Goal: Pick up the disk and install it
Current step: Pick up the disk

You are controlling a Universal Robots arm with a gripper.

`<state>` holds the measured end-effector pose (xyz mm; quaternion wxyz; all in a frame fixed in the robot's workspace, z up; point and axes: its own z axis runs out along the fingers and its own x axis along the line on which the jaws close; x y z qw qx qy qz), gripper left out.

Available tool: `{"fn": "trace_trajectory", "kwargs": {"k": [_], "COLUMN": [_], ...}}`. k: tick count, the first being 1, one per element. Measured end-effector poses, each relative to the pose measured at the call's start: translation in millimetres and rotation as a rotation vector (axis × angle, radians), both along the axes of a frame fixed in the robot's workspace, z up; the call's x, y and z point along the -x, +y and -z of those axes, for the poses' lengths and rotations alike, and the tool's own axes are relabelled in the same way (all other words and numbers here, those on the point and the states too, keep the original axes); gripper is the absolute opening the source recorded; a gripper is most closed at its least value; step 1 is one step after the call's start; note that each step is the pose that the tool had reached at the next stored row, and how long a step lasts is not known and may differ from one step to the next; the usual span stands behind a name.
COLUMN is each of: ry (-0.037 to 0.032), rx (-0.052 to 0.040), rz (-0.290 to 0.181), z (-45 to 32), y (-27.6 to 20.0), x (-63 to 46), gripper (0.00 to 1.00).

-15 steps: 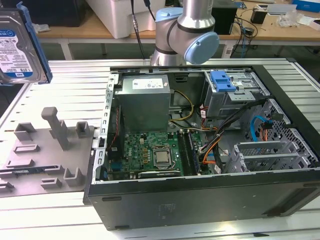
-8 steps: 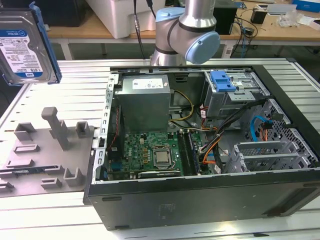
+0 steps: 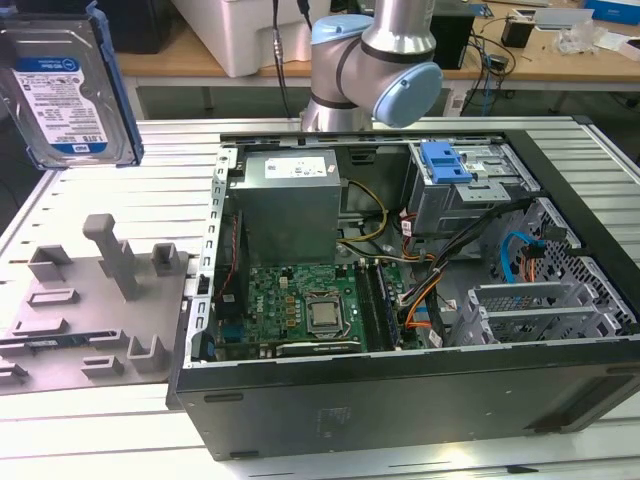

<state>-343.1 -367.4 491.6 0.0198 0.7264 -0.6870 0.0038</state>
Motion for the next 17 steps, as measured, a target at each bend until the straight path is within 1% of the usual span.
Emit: {"fn": "trace_trajectory", "kwargs": {"k": [2,4,8,9,10,13,17], "ry": [0.0012,0.0028,0.0061,0.0084,0.01,0.0127,0.0194], "rx": [0.0001,0.0,0.0001,0.0001,0.0,0.0,0.0], "rz": [0.0,0.0,0.0,0.0,0.0,0.0,0.0], "z": [-0.7,-1.3,-2.3,-2.9,-3.2,-3.6,-4.7], "y": [-1.1,-2.9,-7.1,-9.8,-11.6,-14.8,-22.9], "x": [-7.5,-17.9,-33.4,-41.8,-47.5,-58.3,-87.5], "gripper": [0.37,0.37,0.37,0.37,0.37,0.37,0.37]}}
